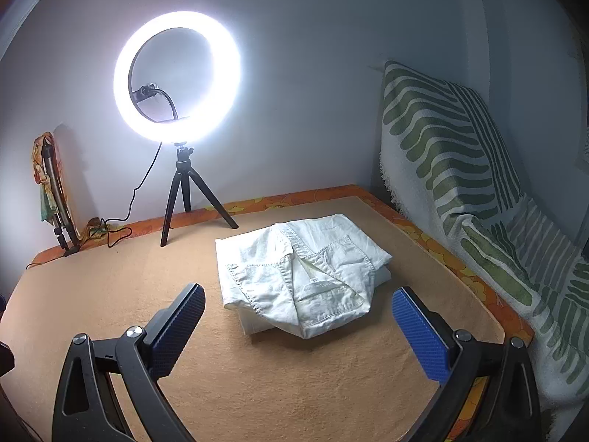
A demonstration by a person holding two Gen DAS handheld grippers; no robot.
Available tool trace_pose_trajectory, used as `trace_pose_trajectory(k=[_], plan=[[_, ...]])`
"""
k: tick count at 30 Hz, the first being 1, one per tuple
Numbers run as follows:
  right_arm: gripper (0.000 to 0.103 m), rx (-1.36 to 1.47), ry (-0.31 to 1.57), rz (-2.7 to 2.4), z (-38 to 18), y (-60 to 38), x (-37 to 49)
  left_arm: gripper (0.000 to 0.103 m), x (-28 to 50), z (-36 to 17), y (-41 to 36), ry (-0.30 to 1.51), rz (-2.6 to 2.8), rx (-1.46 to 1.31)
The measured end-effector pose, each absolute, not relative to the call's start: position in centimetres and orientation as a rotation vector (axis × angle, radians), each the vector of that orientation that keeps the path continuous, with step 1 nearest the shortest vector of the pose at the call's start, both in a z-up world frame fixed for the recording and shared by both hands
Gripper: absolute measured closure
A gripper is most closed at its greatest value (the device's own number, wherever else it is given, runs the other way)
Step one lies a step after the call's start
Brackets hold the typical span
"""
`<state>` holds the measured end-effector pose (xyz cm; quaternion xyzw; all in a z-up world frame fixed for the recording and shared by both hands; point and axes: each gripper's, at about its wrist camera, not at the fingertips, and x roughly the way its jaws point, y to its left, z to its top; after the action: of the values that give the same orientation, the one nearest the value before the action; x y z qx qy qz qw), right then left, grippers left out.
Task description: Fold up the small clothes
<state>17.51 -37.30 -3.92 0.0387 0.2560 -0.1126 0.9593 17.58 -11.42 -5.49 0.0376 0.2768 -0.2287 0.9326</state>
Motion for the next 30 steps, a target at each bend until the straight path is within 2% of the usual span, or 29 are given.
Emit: trace_pose_trajectory(k=[10, 30], plan=[[0.000, 0.089, 0.520, -0.237, -4.2, -37.5, 17.7, 0.000, 17.2, -7.1, -12.2, 0.596, -0.447, 0.137], [0.000, 0.090, 0.525, -0.236, -4.3, -37.8, 17.7, 0.000, 16.7, -6.4, -11.6, 0.570, -0.431, 0.124]])
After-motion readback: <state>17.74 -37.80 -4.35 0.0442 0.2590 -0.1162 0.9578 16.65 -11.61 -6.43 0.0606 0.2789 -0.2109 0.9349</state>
